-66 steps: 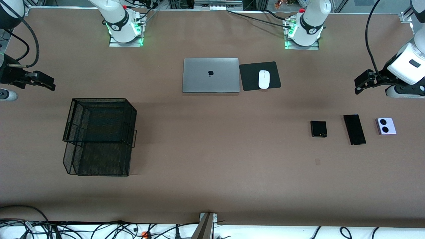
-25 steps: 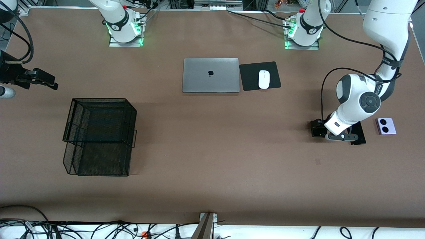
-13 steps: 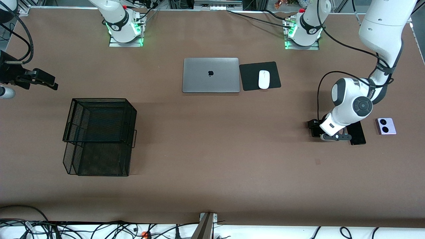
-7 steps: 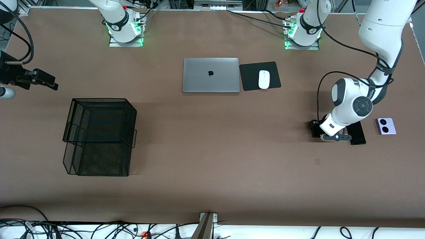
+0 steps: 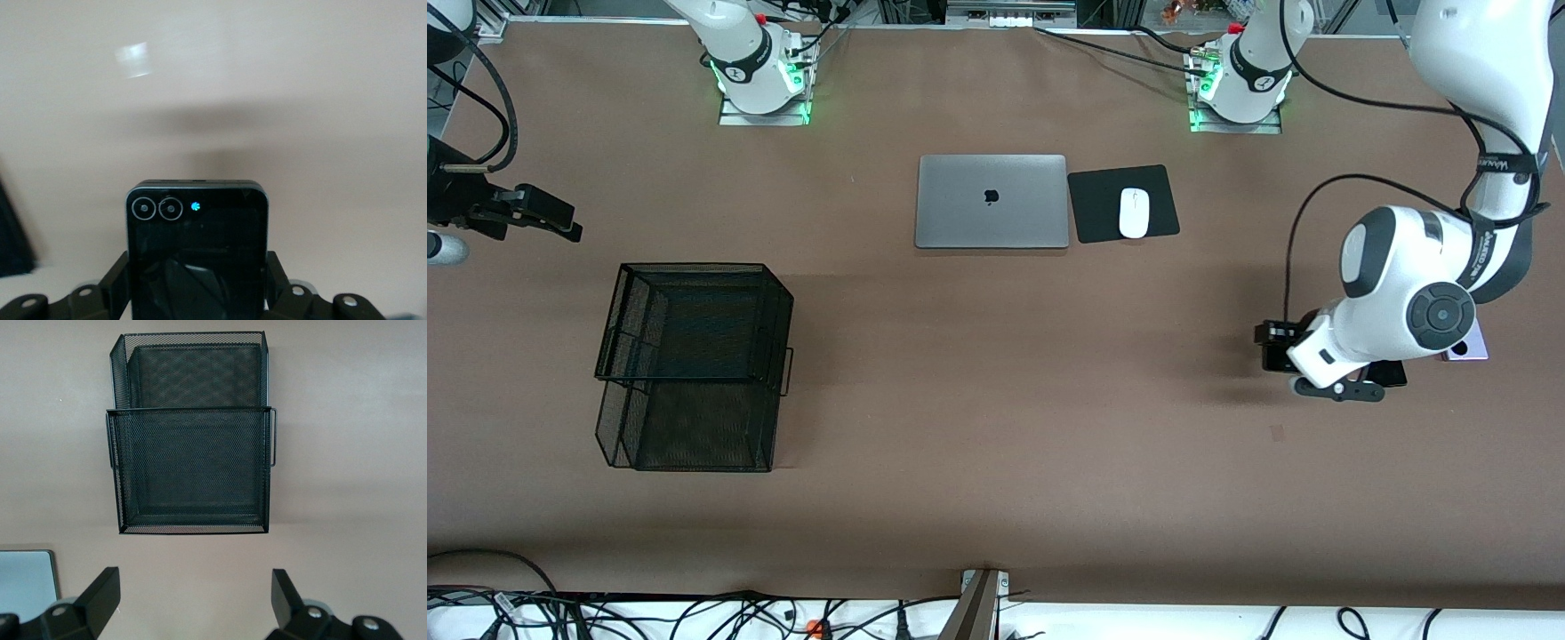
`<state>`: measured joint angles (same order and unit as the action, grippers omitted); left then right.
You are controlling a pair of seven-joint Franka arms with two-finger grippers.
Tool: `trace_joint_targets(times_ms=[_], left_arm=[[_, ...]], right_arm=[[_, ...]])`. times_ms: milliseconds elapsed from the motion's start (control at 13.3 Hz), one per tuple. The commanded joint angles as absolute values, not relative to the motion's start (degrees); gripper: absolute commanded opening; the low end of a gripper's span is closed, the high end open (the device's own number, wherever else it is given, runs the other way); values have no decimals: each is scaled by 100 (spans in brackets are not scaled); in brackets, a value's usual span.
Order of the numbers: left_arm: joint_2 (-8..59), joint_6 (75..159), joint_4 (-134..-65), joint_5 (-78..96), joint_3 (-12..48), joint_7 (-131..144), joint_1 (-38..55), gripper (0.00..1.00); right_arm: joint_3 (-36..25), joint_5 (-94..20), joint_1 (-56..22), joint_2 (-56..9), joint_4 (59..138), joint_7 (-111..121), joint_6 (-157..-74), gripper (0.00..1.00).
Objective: Place phones with both arms
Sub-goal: 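Carry the flip phone to mid-table with the left gripper while the right gripper approaches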
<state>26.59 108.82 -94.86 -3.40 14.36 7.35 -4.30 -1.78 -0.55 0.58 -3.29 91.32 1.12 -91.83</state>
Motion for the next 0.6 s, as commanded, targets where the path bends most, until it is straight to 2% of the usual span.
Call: trace_joint_targets(times_ms=[0, 300, 526], left_arm=[[2943, 10652, -9088, -202, 1626, 1692, 260, 31], [4076, 11256, -8115, -185, 1617, 2773, 1711, 31], [4578, 12405, -7857, -193, 1617, 3278, 2327, 31]], right_arm=[[-141, -26, 114, -316, 9105, 220, -9176, 100], [-141, -26, 114, -325, 9097, 220, -9193, 100], [-141, -26, 114, -325, 9079, 211, -9202, 100]])
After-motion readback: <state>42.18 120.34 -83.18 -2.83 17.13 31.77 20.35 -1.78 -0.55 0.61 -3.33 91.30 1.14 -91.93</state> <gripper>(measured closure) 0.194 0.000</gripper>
